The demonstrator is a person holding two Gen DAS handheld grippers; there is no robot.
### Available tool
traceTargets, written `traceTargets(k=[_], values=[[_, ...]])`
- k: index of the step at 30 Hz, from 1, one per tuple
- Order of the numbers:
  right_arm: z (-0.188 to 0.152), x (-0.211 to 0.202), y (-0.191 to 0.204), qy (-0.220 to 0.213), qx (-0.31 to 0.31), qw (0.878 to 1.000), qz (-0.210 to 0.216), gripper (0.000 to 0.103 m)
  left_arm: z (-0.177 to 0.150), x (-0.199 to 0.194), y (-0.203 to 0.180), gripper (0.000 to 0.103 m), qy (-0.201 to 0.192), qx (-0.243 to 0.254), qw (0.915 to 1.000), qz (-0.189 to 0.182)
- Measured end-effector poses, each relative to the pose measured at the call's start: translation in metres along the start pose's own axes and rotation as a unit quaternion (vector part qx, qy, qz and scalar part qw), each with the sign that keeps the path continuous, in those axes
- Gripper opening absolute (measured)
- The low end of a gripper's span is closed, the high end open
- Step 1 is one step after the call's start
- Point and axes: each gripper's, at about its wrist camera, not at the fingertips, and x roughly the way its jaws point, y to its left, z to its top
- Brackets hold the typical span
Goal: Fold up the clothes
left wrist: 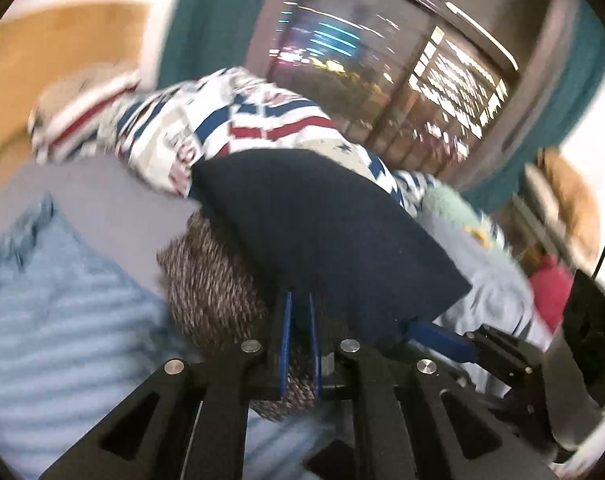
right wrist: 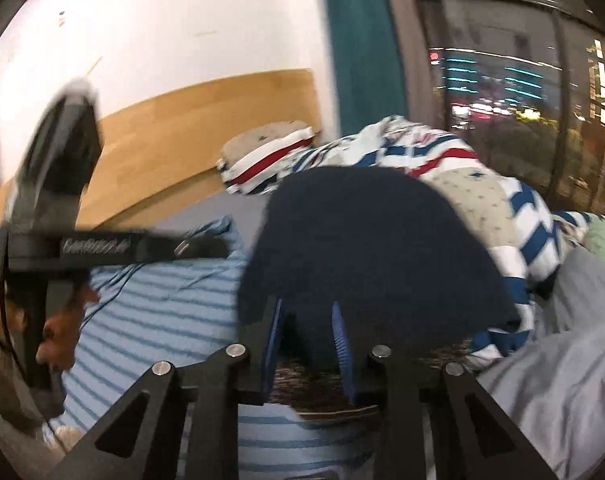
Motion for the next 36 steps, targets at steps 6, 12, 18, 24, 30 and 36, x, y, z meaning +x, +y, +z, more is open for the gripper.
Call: traceTargets(k=[6,12,18,24,30,36], values=[[0.006,0.021,0.015,0.008,-0.032,0.999,-0.021,0.027,0.013,0.026,-0.021,0.009,0.032,0.056,0.9979,0.013],[-0.008,0.041,0.011,0.055,-0.036,0.997,-0.049,0.027,0.014,0.052,-0.014,0.009,0.054,0.028,0.9981,0.007],[-0.019,0.033,0.013,0.072,-0.051,0.993,-0.079,0.025,0.015,0.054,-0.013,0.009,0.06,0.01,0.9981,-0.011],[-0.021,0.033,0.014,0.077,-0.059,0.992,-0.083,0.026,0.015,0.055,-0.013,0.009,0.066,0.004,0.9978,-0.01],[-0.025,0.031,0.02,0.08,-0.072,0.99,-0.093,0.026,0.014,0.056,-0.011,0.009,0.07,-0.003,0.9975,-0.013],[-0.017,-0.002,0.005,0.043,-0.017,0.999,0.018,0.029,0.012,0.055,-0.006,0.009,0.075,-0.018,0.9966,-0.029]])
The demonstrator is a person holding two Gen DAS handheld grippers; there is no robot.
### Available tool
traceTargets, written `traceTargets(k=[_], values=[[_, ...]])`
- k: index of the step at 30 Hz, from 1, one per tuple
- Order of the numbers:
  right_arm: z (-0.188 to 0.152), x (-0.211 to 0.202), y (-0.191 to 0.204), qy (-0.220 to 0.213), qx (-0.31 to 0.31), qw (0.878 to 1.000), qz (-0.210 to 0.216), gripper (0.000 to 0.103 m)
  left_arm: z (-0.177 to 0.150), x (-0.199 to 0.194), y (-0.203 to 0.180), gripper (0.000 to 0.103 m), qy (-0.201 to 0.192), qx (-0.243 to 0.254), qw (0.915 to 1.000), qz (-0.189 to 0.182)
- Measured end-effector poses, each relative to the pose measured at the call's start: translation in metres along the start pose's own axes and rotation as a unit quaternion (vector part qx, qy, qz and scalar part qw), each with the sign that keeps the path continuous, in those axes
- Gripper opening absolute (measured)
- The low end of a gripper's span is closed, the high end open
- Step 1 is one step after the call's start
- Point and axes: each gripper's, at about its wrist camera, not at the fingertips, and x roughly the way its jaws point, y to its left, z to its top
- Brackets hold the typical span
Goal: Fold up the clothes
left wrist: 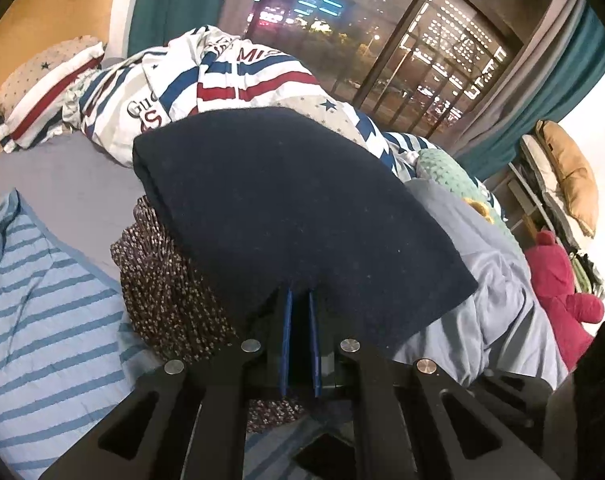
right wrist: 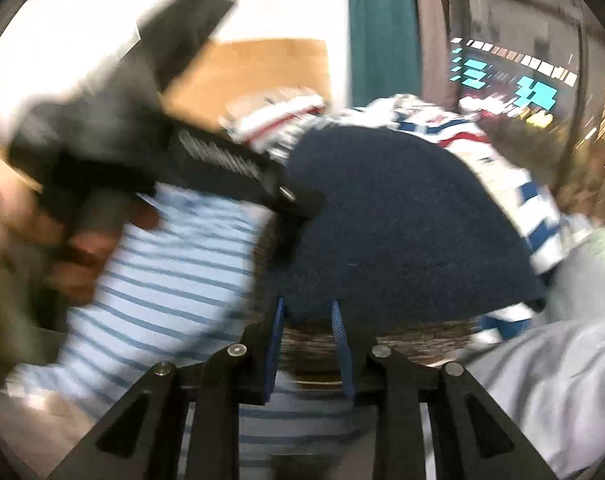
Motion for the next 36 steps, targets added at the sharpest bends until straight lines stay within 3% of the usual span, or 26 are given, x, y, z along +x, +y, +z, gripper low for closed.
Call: traceTargets(k=[1,7,11,13,16,20,24,28,30,31,33,36], values=[[0.001,-0.007,-0.002,-0.007,0.005,1.0,0.013,0.032,0.0,0.0,0.001,0.009,0.0,-0.005,1.0,-0.004],[0.014,-0.011,0.006,-0.028,-0.042,0.998,-0.037,0.035,-0.003,-0.002,0.009,0.009,0.001,-0.028,0.9992,-0.027],[0.024,0.011,0.014,-0.032,-0.064,0.997,-0.035,0.033,-0.005,-0.005,0.016,0.009,0.001,-0.041,0.9985,-0.036],[0.022,0.024,0.015,-0.014,-0.065,0.997,-0.047,0.031,-0.008,-0.007,0.021,0.009,0.001,-0.046,0.9983,-0.036],[0.008,0.027,0.011,0.009,-0.05,0.998,-0.048,0.027,-0.018,-0.008,0.028,0.009,0.013,-0.046,0.9983,-0.033],[-0.001,0.01,-0.005,0.011,-0.004,1.0,-0.017,0.027,-0.029,-0.004,0.033,0.009,0.024,-0.061,0.9965,-0.053],[0.008,-0.002,-0.013,-0.021,0.006,0.999,-0.042,0.03,-0.036,-0.003,0.026,0.009,0.029,-0.046,0.9977,-0.04],[0.003,0.017,-0.017,0.03,0.023,0.995,-0.088,0.029,-0.049,0.003,0.025,0.009,0.056,-0.042,0.9975,-0.008],[-0.005,0.021,-0.023,0.052,0.045,0.994,-0.085,0.031,-0.055,-0.002,0.029,0.009,0.051,-0.055,0.9971,-0.01],[-0.009,0.021,-0.025,0.058,0.055,0.994,-0.08,0.031,-0.057,-0.009,0.029,0.009,0.038,-0.058,0.9972,-0.028],[-0.011,0.005,-0.024,0.037,0.062,0.995,-0.072,0.031,-0.058,-0.026,0.021,0.009,0.008,-0.039,0.9979,-0.052],[-0.002,-0.012,-0.025,0.008,0.045,0.994,-0.098,0.031,-0.056,-0.045,0.008,0.009,-0.026,-0.01,0.9978,-0.06]])
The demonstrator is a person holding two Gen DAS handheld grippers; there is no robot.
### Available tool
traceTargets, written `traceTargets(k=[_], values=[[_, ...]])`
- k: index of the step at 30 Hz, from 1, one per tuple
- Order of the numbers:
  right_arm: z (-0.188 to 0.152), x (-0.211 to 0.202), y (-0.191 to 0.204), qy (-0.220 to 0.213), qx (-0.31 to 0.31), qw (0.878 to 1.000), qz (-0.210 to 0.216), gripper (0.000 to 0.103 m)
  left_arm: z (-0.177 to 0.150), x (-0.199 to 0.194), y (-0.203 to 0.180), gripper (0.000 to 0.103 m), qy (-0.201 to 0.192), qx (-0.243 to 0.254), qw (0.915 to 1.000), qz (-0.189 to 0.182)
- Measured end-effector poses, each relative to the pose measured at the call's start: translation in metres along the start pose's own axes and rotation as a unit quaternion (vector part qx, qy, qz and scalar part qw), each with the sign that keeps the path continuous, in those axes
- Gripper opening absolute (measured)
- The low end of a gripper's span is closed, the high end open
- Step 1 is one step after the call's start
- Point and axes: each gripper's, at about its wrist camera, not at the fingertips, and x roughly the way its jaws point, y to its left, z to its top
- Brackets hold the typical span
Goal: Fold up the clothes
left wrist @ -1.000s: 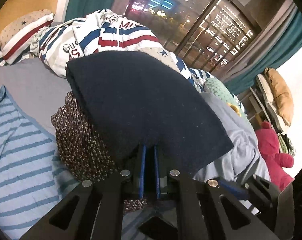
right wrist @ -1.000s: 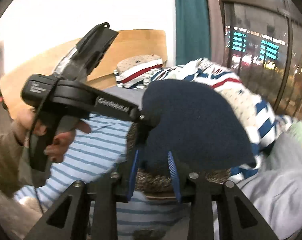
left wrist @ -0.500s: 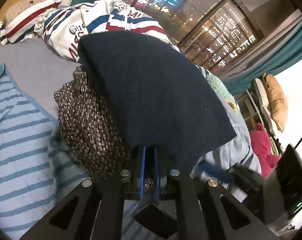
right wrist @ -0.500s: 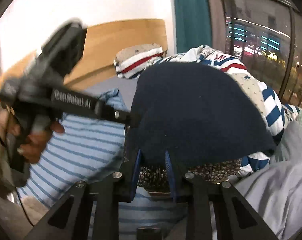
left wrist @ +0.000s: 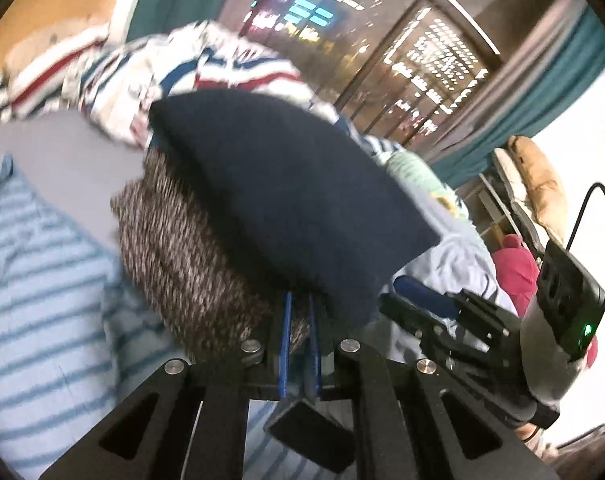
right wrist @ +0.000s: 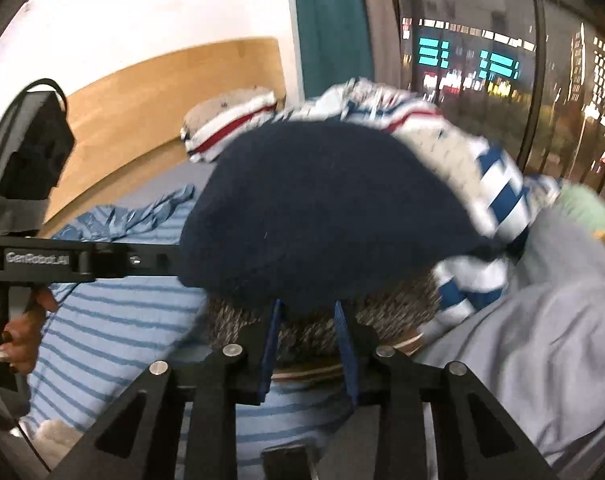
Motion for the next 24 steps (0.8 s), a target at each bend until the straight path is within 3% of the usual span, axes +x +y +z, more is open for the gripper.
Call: traceTargets(k=[3,5,8,11,14,17,21,24], values=[[0.012,-0.011,-0.007,-0.019,0.004,1.0,-0.017,0.033,0.002,-0.004,-0.008,0.009,0.0,0.007,1.0,0.005],[0.015,-0.016,-0.012,-0.018,0.012,1.0,-0.013,0.039,0.005,-0.007,-0.004,0.009,-0.003,0.013,0.999,0.042],[0.021,-0.02,-0.023,-0.038,0.025,0.999,-0.017,0.044,0.012,-0.007,0.003,0.009,-0.016,-0.012,0.9998,-0.004],[0.029,-0.01,-0.031,-0.054,0.031,0.998,-0.027,0.044,0.015,0.01,0.001,0.009,-0.007,-0.012,0.9998,-0.011],[0.035,0.011,-0.035,-0.043,0.037,0.998,-0.042,0.039,0.01,0.035,0.009,0.009,0.024,-0.03,0.9991,0.017],[0.031,0.031,-0.042,-0.012,0.051,0.997,-0.062,0.039,-0.001,0.044,0.025,0.009,0.036,-0.061,0.9974,0.014],[0.015,0.025,-0.052,0.006,0.085,0.994,-0.062,0.039,-0.008,0.028,0.021,0.009,0.027,-0.046,0.9971,0.054],[0.006,0.007,-0.041,0.007,0.076,0.995,-0.065,0.043,-0.01,0.007,0.012,0.009,0.011,-0.039,0.9984,0.04]])
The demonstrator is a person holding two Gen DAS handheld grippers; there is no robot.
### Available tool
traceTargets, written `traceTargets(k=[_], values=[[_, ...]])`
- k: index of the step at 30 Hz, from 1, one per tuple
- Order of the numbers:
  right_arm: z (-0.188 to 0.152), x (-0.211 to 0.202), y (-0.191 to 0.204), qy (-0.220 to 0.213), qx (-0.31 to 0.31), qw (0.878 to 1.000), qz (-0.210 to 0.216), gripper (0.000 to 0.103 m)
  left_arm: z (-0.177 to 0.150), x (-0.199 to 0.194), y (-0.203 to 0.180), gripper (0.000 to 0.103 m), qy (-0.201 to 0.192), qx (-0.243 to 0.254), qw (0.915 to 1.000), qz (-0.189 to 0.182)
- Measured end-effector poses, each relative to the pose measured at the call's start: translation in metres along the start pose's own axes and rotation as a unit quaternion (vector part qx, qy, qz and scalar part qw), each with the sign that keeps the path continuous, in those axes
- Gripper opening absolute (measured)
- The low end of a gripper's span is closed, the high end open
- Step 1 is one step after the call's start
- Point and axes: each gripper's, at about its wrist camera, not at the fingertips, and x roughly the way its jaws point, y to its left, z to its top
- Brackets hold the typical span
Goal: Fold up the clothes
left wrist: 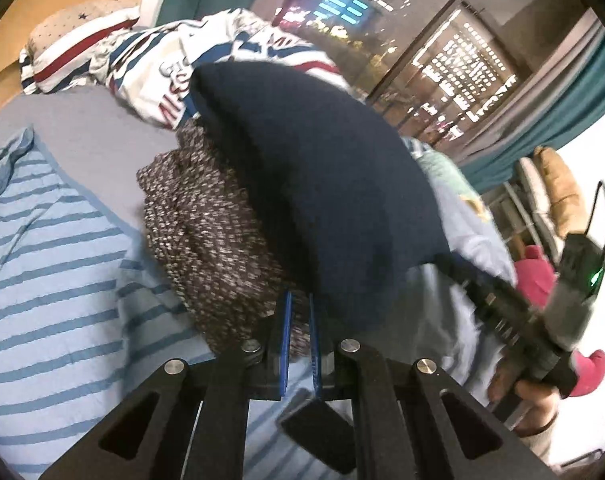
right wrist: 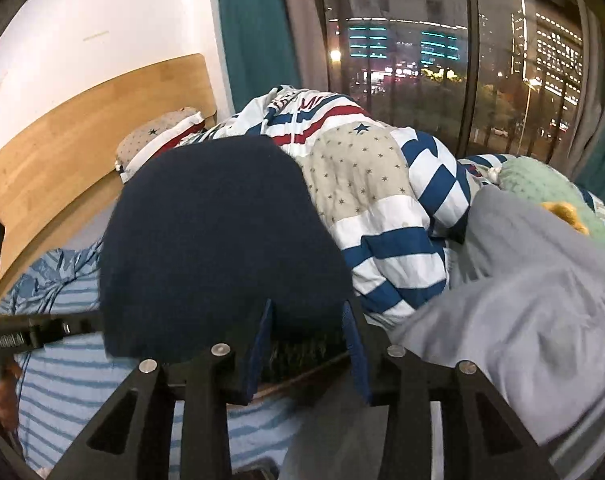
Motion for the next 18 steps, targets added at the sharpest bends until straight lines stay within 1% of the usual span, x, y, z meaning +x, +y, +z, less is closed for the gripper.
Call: traceTargets(k=[3,6,9,10,11,12,13,14,15,16,18], values=[[-0.01,-0.014,0.016,0.002,-0.014,1.0,0.02,0.043,-0.005,-0.018,-0.016,0.009,-0.031,0.037,0.9986,0.023],[-0.022,-0.022,0.038,-0.002,-0.03,0.999,0.032,0.046,-0.018,-0.047,-0.031,0.009,-0.057,0.069,0.9955,0.032],[-0.033,-0.025,0.063,0.008,-0.053,0.998,0.036,0.048,-0.03,-0.073,-0.041,0.009,-0.076,0.103,0.9893,0.071],[-0.035,-0.028,0.071,0.011,-0.058,0.997,0.04,0.05,-0.032,-0.08,-0.043,0.01,-0.075,0.112,0.9872,0.085],[-0.037,-0.032,0.078,0.011,-0.062,0.997,0.045,0.054,-0.034,-0.088,-0.045,0.014,-0.073,0.121,0.9852,0.098],[-0.038,-0.039,0.085,0.006,-0.064,0.997,0.045,0.06,-0.035,-0.093,-0.046,0.035,-0.066,0.121,0.9848,0.106],[-0.039,-0.046,0.091,0.0,-0.066,0.997,0.046,0.072,-0.037,-0.098,-0.047,0.065,-0.06,0.12,0.9844,0.113],[-0.039,-0.052,0.094,-0.007,-0.066,0.997,0.047,0.08,-0.038,-0.104,-0.047,0.075,-0.056,0.117,0.9844,0.119],[-0.04,-0.06,0.1,-0.016,-0.068,0.996,0.047,0.083,-0.04,-0.111,-0.048,0.08,-0.056,0.117,0.9837,0.125],[-0.041,-0.067,0.104,-0.019,-0.07,0.996,0.047,0.09,-0.042,-0.117,-0.051,0.08,-0.057,0.12,0.9827,0.129],[-0.042,-0.077,0.111,-0.023,-0.078,0.996,0.044,0.098,-0.044,-0.13,-0.055,0.08,-0.068,0.119,0.9818,0.131]])
